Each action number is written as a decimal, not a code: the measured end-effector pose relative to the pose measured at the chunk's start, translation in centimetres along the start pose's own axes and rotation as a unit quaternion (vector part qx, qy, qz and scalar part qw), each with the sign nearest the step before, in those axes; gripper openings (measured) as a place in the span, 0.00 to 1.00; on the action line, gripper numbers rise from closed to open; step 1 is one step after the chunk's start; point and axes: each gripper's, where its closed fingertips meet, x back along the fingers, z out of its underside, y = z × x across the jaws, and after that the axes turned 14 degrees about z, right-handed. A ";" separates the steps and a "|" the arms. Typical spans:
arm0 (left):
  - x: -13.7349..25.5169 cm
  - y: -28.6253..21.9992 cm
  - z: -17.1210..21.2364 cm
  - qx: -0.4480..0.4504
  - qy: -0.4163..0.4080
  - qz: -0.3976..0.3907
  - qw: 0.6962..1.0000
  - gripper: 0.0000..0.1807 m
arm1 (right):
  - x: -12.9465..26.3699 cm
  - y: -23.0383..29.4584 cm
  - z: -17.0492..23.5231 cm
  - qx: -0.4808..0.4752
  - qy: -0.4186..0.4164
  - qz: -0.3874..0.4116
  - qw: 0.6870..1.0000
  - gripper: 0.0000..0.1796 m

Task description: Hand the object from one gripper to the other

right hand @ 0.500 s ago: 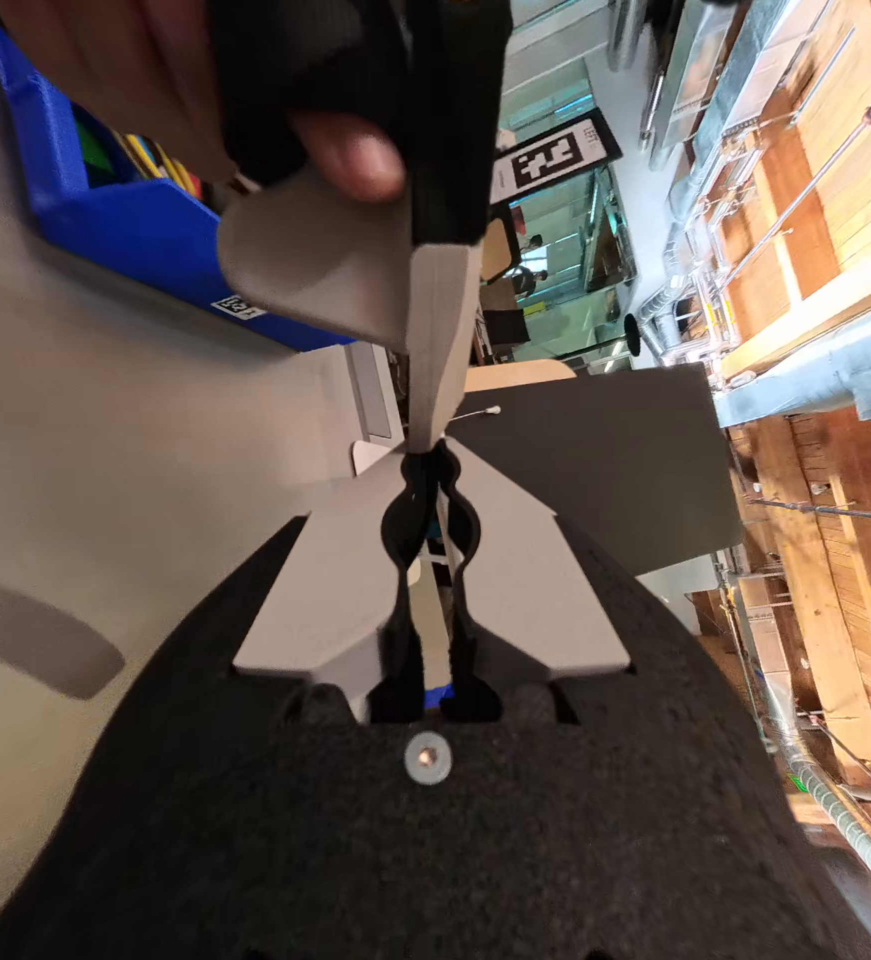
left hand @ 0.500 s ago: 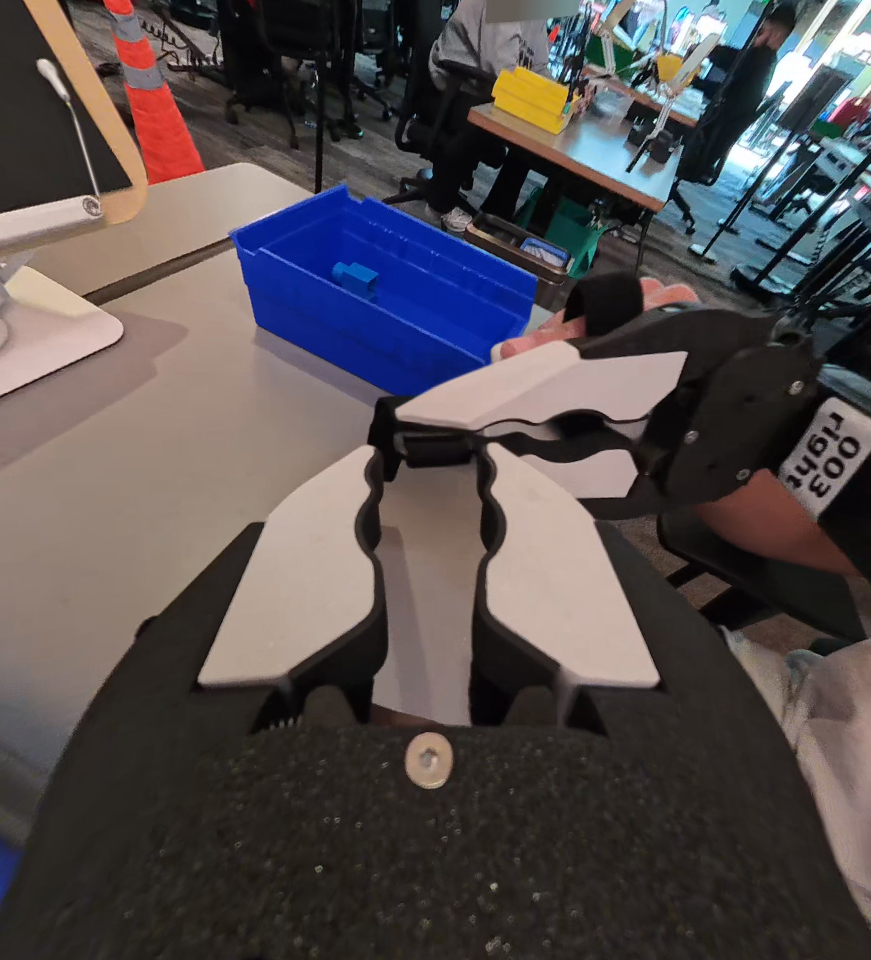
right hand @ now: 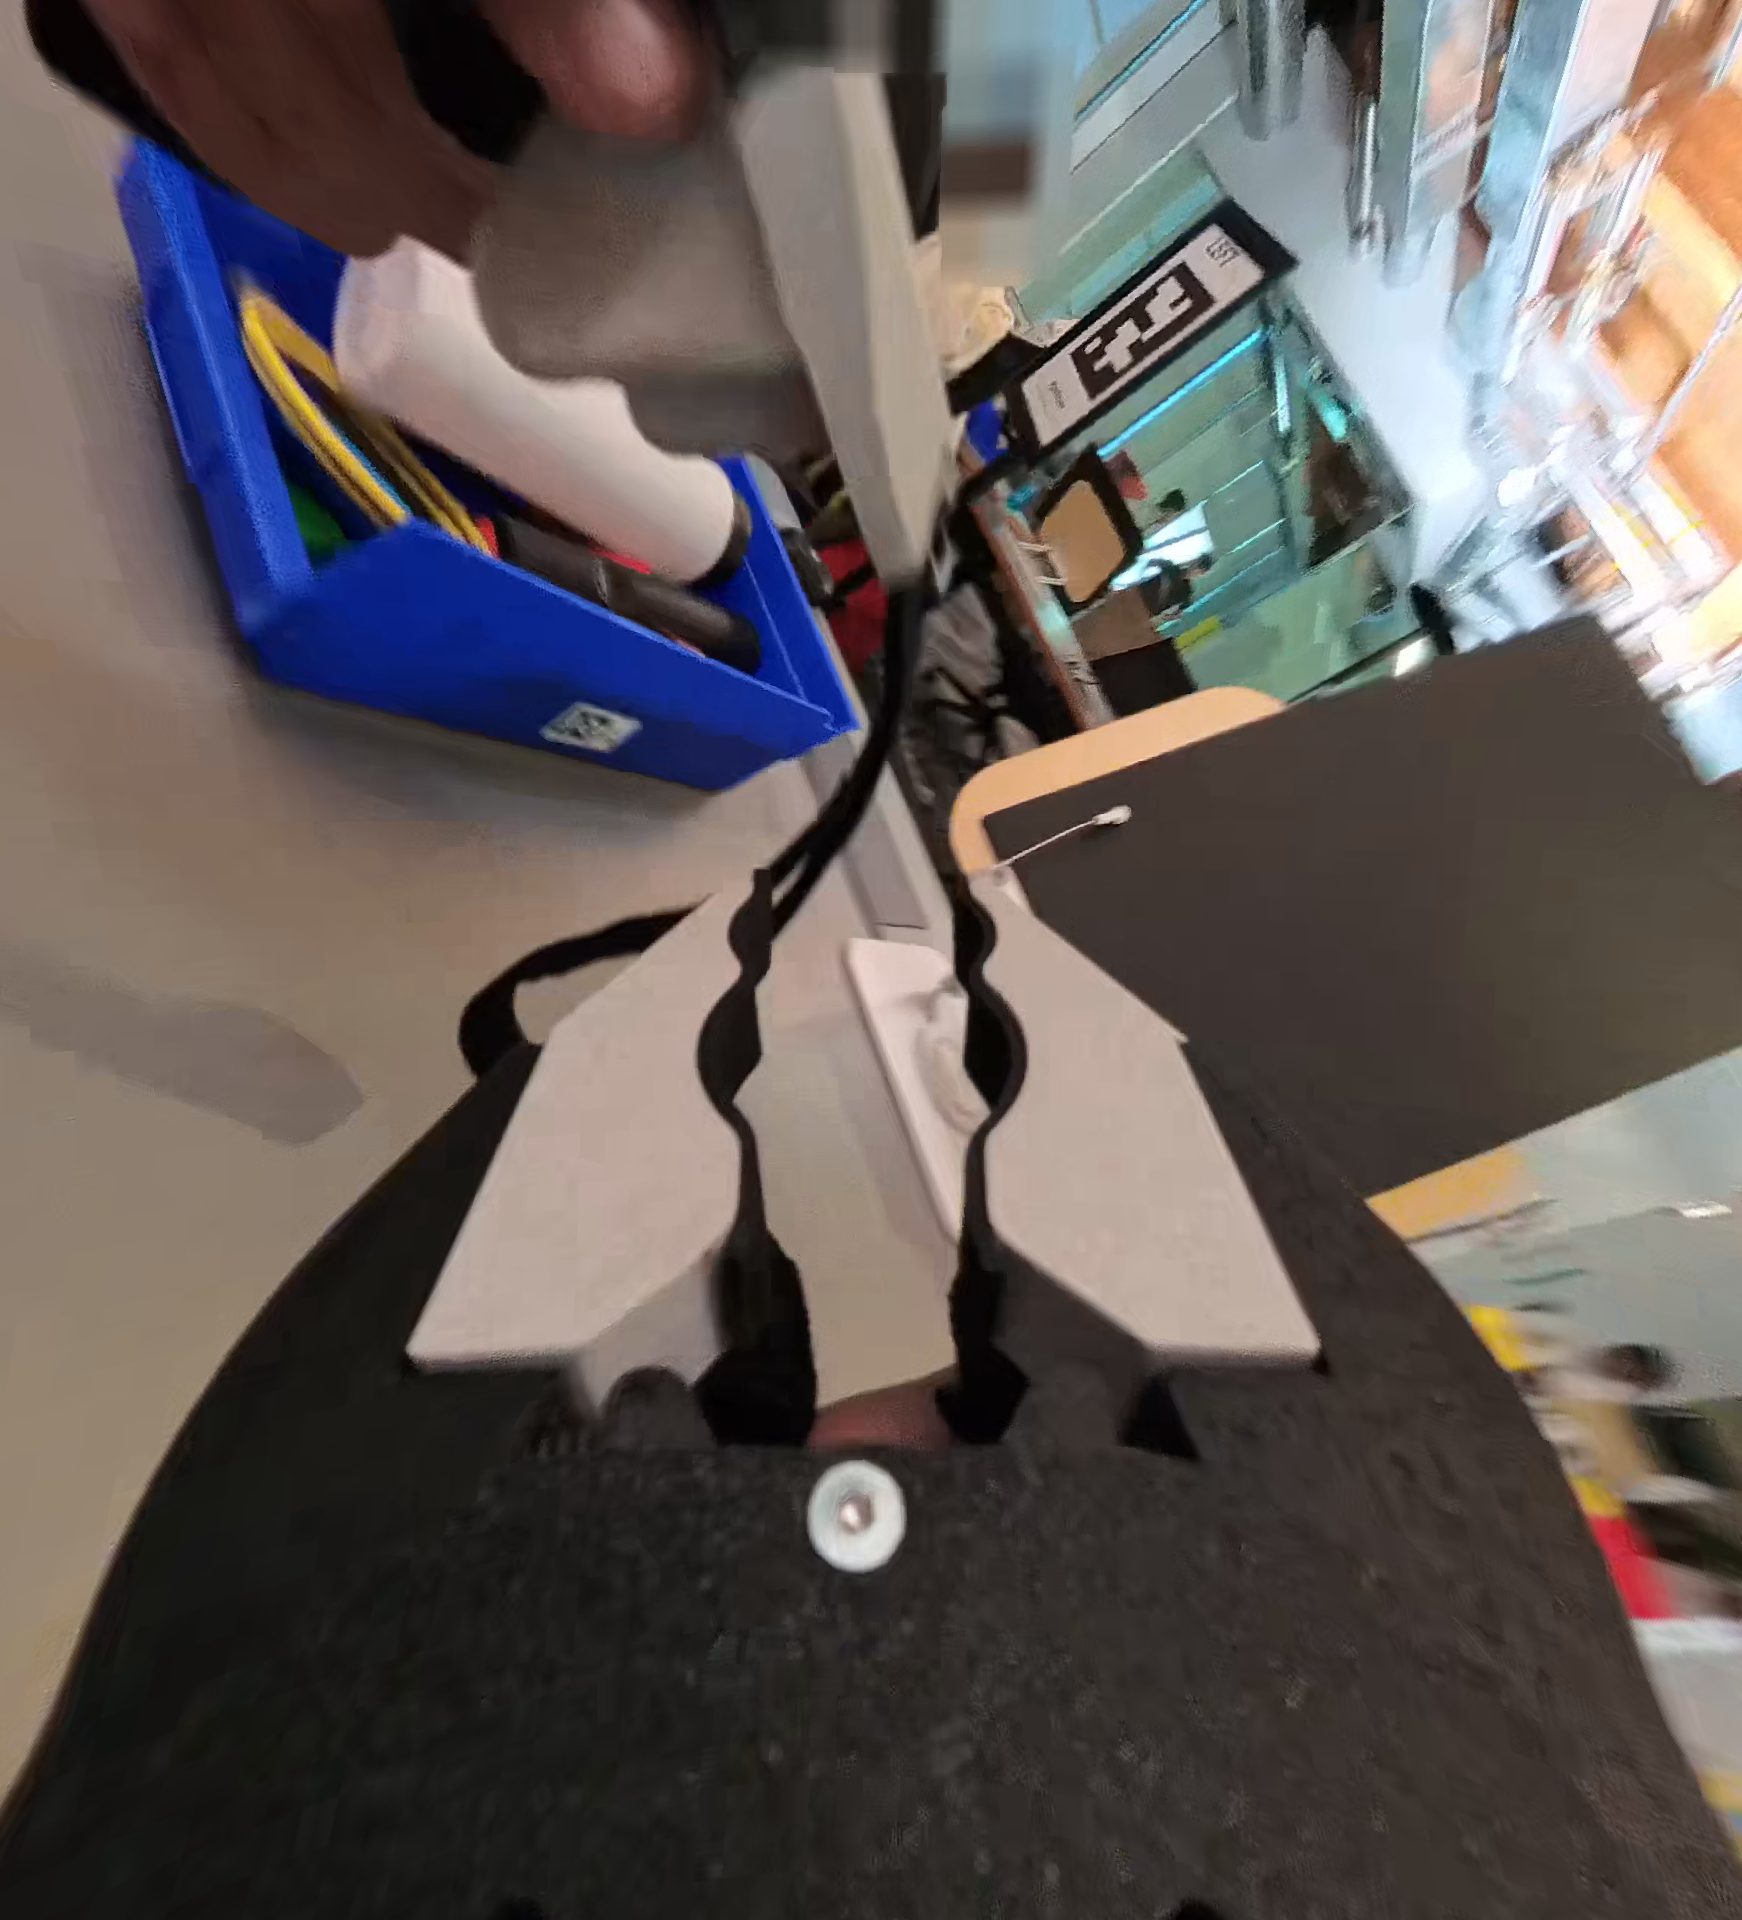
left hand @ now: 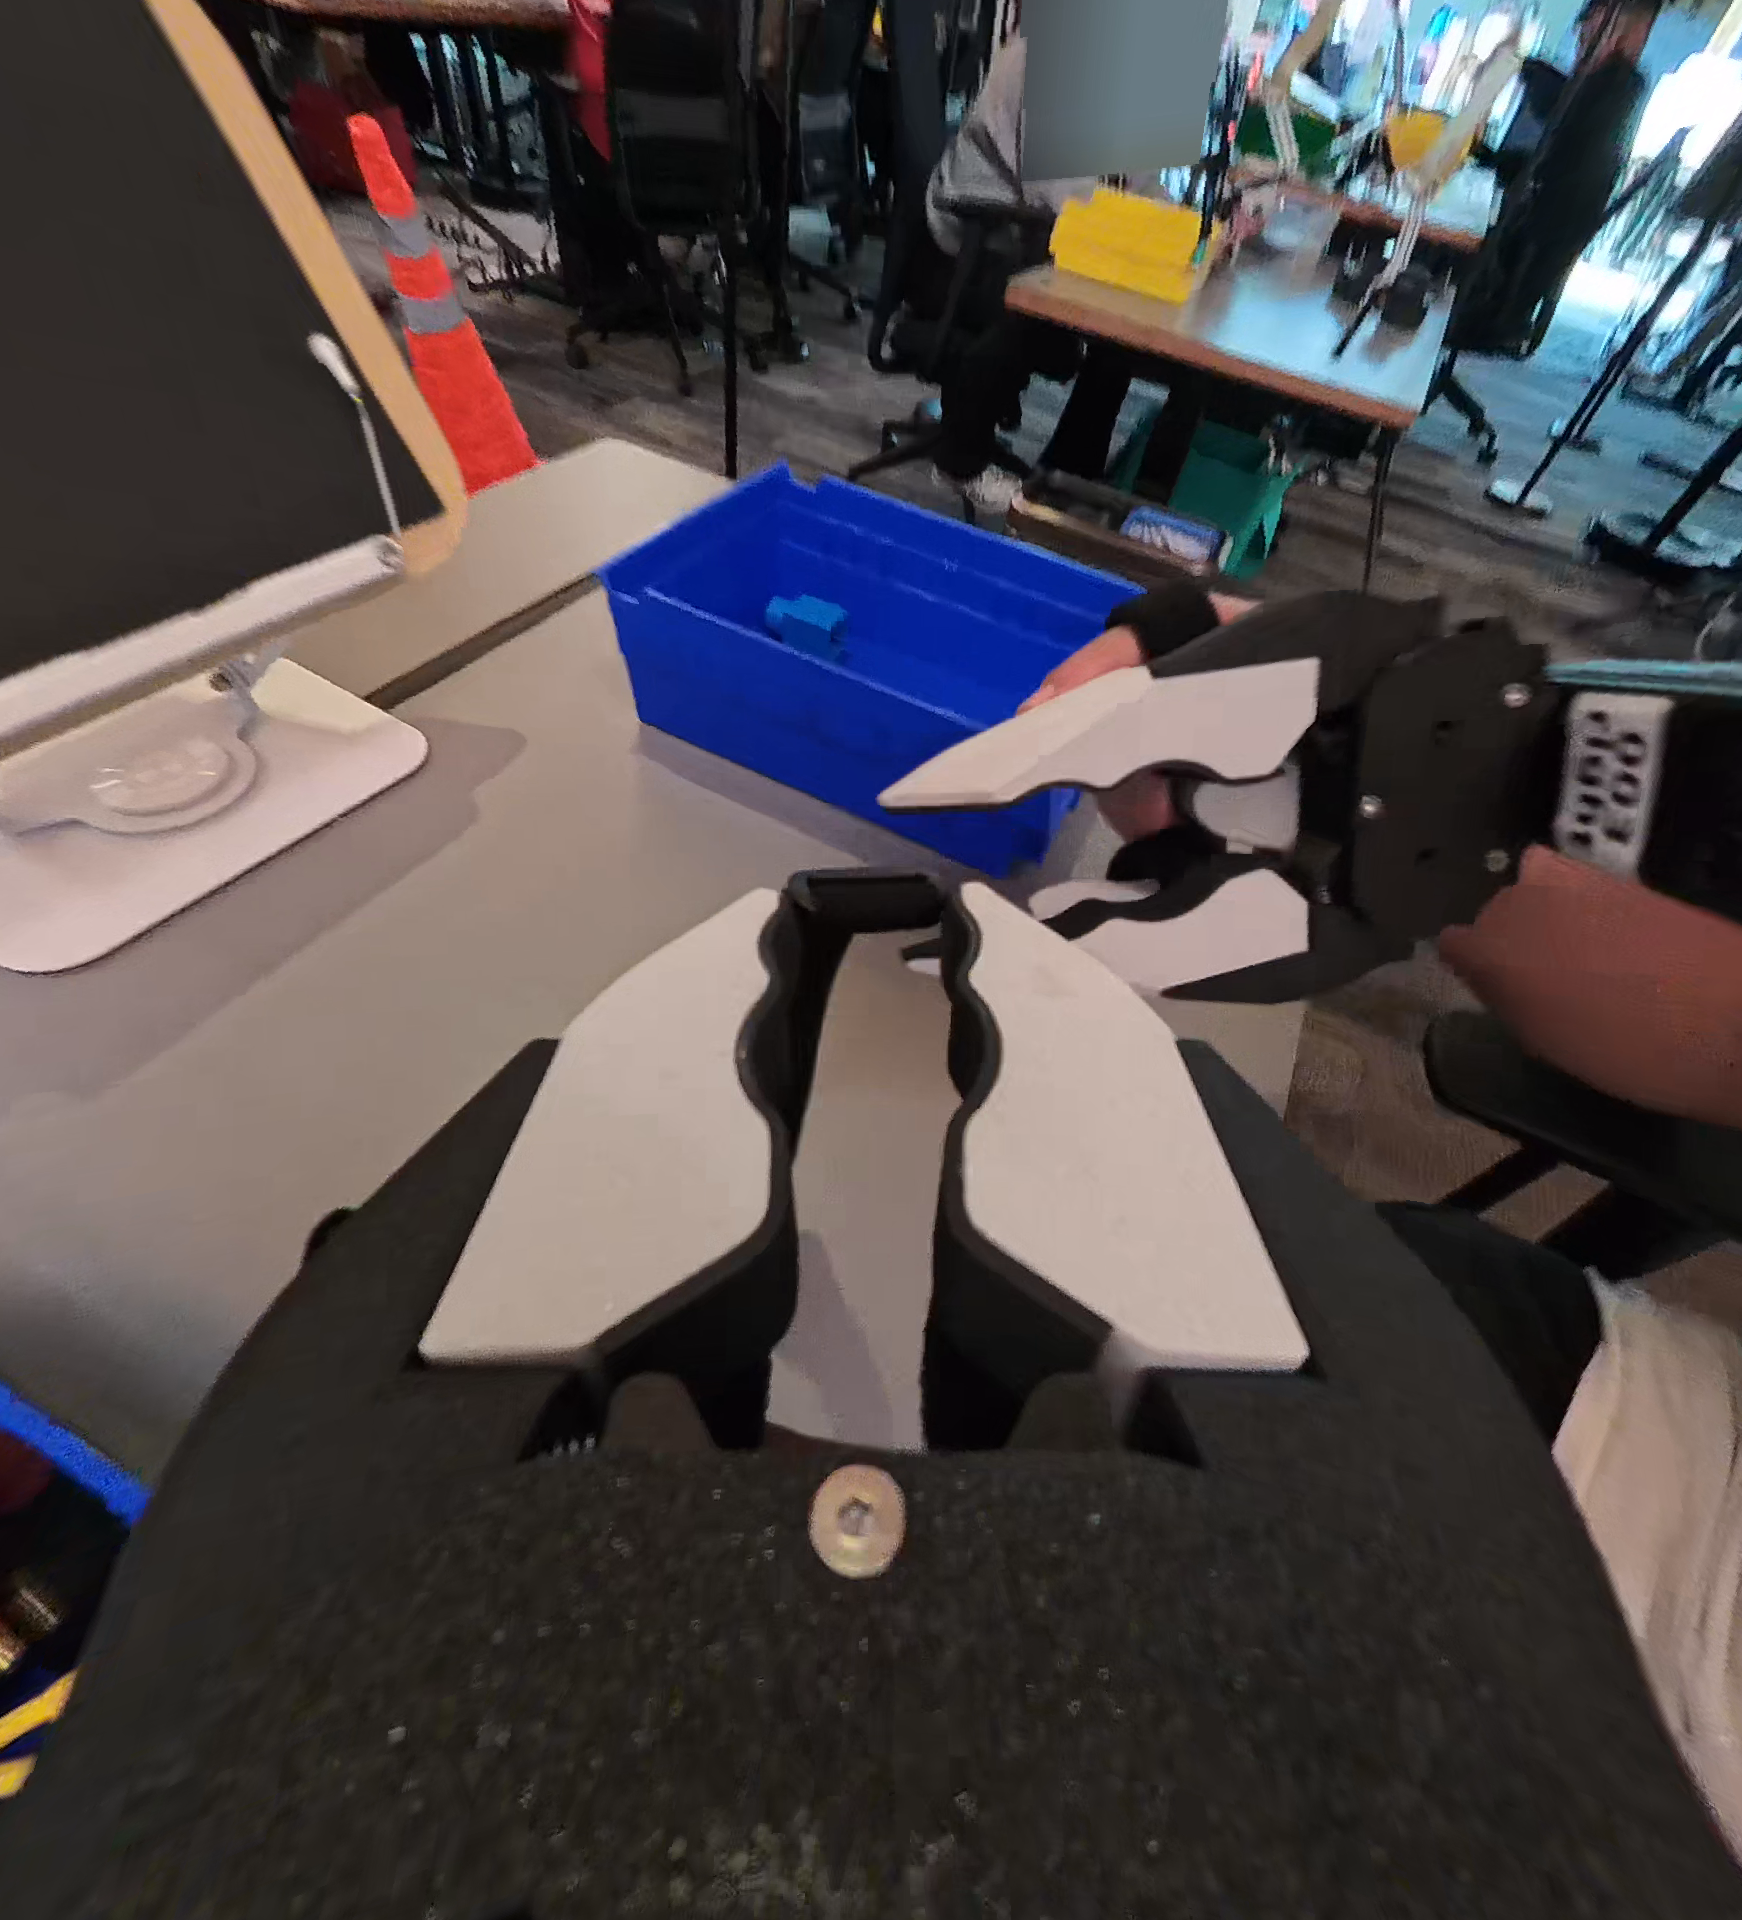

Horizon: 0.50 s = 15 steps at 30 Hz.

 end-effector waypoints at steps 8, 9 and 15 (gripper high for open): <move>5.5 -0.5 -4.0 0.031 -0.117 0.049 0.991 0.14 | 0.5 4.1 0.5 -0.521 -0.002 -0.313 0.794 0.37; 5.5 -1.2 -4.2 0.032 -0.120 0.071 0.990 0.14 | 0.5 4.2 0.3 -0.562 -0.016 -0.334 0.757 0.37; 4.8 -3.6 -4.4 0.038 -0.116 0.134 0.983 0.14 | -0.3 6.2 1.1 -0.626 -0.021 -0.351 0.696 0.44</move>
